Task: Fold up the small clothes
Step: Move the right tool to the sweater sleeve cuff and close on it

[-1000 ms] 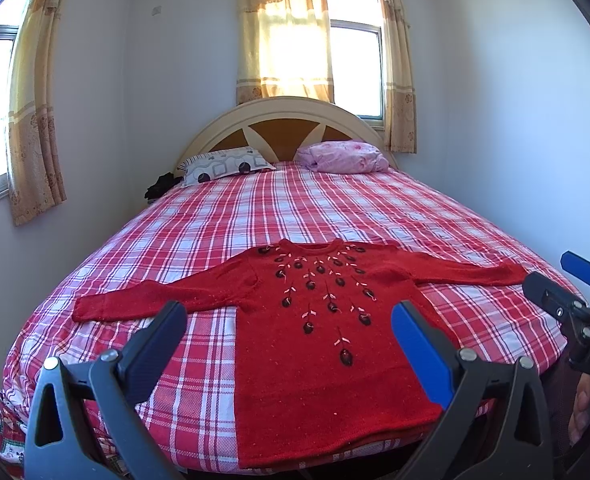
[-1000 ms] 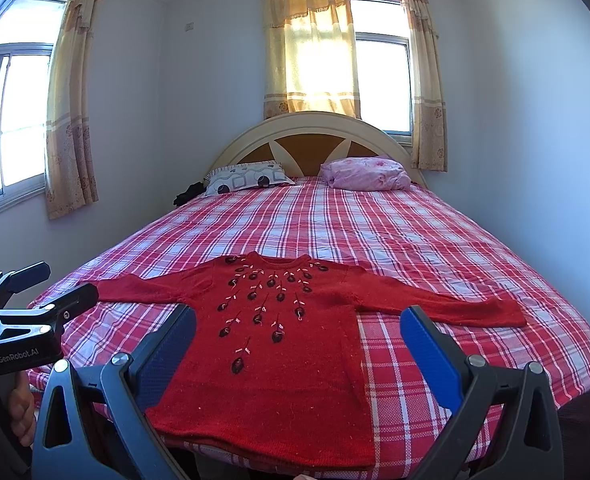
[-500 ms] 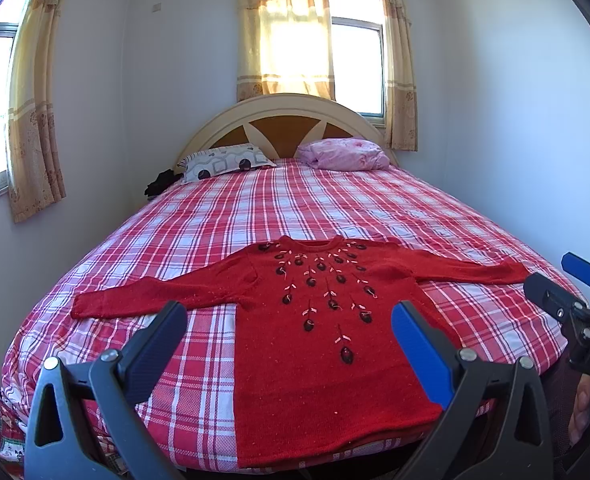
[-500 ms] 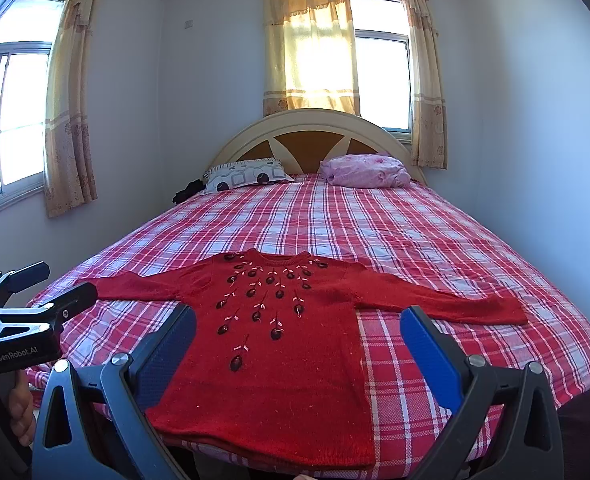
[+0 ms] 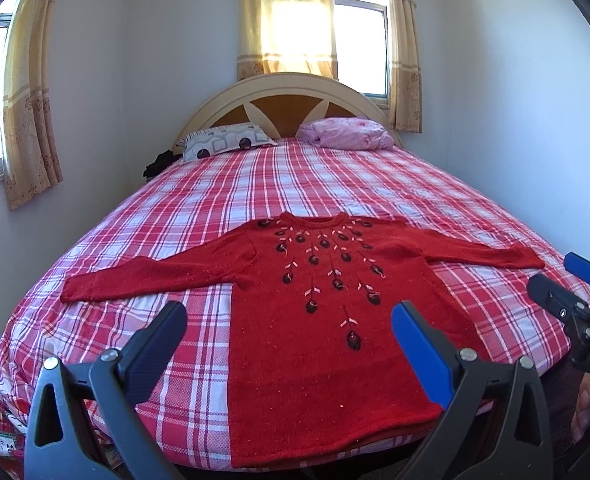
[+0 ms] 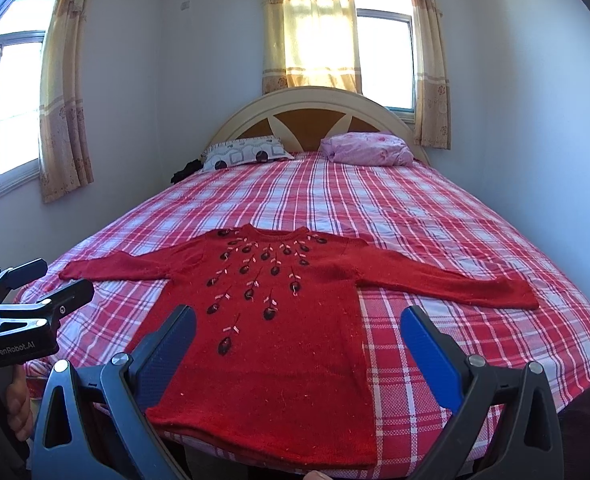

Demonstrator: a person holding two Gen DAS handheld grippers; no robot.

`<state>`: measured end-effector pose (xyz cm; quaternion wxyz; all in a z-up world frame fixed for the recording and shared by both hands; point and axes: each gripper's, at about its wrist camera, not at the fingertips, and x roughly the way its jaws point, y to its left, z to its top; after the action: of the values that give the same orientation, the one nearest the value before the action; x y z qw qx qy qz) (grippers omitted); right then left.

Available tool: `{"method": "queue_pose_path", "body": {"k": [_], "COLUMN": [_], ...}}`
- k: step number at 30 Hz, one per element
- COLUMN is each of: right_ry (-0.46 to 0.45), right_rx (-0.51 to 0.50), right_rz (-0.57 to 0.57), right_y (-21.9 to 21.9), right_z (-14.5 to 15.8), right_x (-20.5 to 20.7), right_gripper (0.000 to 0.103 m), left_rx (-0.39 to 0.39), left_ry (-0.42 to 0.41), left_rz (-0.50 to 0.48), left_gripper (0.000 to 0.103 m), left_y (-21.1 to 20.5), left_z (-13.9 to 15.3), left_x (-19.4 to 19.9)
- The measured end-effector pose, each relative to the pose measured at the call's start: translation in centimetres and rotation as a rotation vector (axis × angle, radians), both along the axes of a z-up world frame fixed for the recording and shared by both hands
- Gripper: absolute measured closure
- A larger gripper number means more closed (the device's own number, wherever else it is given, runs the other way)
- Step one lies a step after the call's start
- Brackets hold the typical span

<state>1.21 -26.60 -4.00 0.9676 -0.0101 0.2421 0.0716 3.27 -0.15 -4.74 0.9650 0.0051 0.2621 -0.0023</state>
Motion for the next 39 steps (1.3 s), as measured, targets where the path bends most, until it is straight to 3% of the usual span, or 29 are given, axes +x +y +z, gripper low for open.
{"method": "queue_pose_path", "body": {"k": [7,12,18,20,23,28,30,39], "right_ry": [0.080,0.170,0.226,0.234,0.259,0.268,0.272,0.295], "right_rx": [0.042,0.082,0.199,0.242,0.304,0.382,0.420,0.466], "right_rz": [-0.146,-0.250,-0.371,-0.429,-0.499,-0.567,-0.575,-0.688], "right_y": [-7.2,-13.0,-21.3,-24.6,-28.2,-32.3,-33.6,-37.5], "right_z": [-2.9,-5.2,-7.0,-7.5,-8.2,-9.1,-9.5,-11.8], "right_x": [4.7,7.4,9.1,9.6,10.6,12.5,13.5,17.2], "right_gripper": [0.001,0.001,0.002,0.008,0.027,0.030,0.041,0.041], "left_rx": [0.021,0.083,0.123,0.126,0.124,0.123,0.123,0.132], "left_ry": [0.077,0.112,0.153,0.160,0.172,0.178,0.192,0.263], "left_rz": [0.020,0.035,0.086,0.097,0.110,0.111,0.104,0.091], "left_gripper": [0.000,0.000,0.000,0.000,0.000,0.000,0.000,0.000], "left_y": [0.3,0.5,2.4,3.0,3.6,3.7,3.6,3.3], "left_z": [-3.4,-5.3,-6.8,-7.2,-8.0,-8.8,-9.3,-12.2], "left_x": [3.9,7.0,11.2,12.4,14.4,17.2,18.3,20.9]}}
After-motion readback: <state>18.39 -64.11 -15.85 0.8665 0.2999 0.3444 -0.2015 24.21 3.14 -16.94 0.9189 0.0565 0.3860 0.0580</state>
